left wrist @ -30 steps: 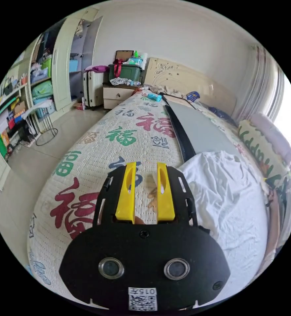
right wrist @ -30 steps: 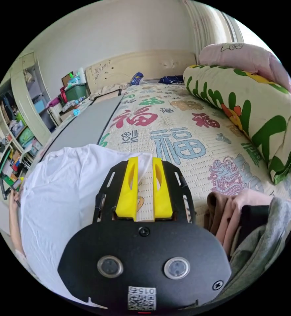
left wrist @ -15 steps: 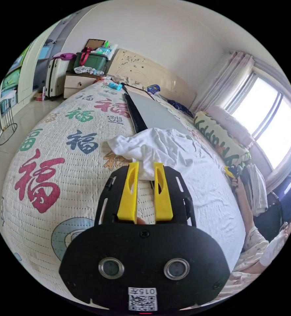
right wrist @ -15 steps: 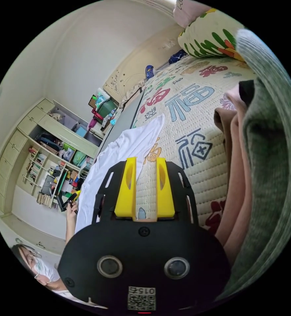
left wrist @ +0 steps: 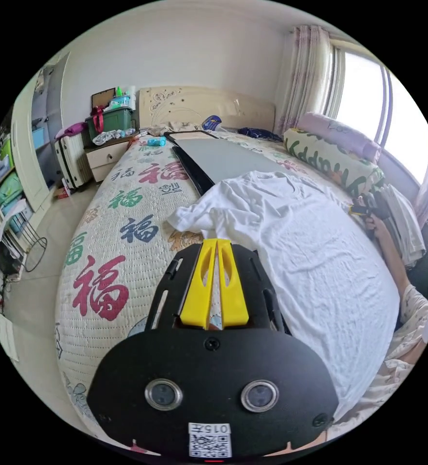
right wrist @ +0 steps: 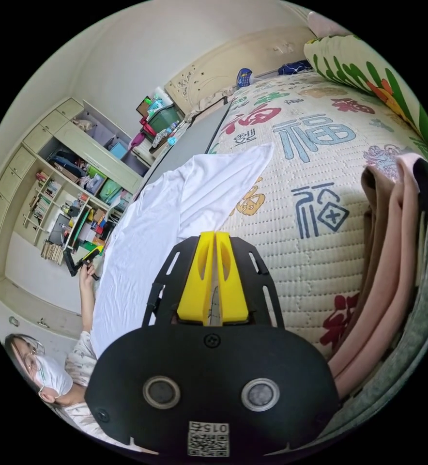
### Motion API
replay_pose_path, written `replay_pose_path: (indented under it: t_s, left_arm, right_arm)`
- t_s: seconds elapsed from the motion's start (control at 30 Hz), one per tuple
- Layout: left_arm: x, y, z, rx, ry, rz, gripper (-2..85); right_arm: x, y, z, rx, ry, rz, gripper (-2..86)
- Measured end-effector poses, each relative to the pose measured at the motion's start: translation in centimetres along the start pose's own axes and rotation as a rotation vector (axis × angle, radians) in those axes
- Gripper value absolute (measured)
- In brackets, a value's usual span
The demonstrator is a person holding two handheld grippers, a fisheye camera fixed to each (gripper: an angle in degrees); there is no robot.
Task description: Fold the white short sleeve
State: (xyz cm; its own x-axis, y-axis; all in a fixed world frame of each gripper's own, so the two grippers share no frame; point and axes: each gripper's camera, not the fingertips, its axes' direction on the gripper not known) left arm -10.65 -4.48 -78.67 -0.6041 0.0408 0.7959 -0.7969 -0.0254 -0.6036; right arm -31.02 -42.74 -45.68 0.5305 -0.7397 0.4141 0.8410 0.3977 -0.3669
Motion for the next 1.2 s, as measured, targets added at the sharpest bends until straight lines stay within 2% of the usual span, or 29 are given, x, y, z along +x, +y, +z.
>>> replay_pose_path:
  t_s: [0.13,0.23,0.4,0.53,0.67,0.8,0.9,1.07,1.2]
  left_arm:
    - [-1.8,1.3,-0.6,0.073,0.107,-0.063,0.9]
    - [-1.2,1.2,1.0,0.089,0.197,-0.068,7.1]
    - [0.7,0.1,5.7,-0.023,0.100,-0.037,8.6]
    - [0.9,-0.3,8.1,-0.080,0.068,-0.042,4.7]
    - [-0.3,1.0,6.5,0.023,0.127,-0.049,0.8]
    - [-1.0,1.5,5.0,0.040,0.111,-0.007,0.2]
    - [-1.2,1.4,5.0,-0.037,0.134,0.034,0.1]
    - [-0.9,1.2,9.1,-0.274,0.116,0.122,1.0]
    - [-2.6,1.0,9.0,-0.249,0.189,0.097,4.6]
  right_arm:
    - [0.8,0.2,-1.2,0.030,-0.006,0.037,-0.1]
    - [1.4,-0.1,-1.3,0.011,-0.022,0.055,-0.3]
    - [1.9,-0.3,-1.5,0.008,-0.040,0.067,-0.4]
    - [2.1,-0.3,-1.6,0.015,-0.049,0.070,-0.4]
    - [2.0,-0.4,-1.5,0.021,-0.042,0.068,-0.4]
    - [1.3,-0.4,-1.3,0.038,0.004,0.059,-0.4]
    - [1.1,-0.3,-1.5,0.062,0.041,0.055,-0.3]
    - [0.8,-0.6,-0.3,0.051,0.074,0.045,0.1]
    - [0.8,-0.7,0.3,0.068,0.067,0.039,1.8]
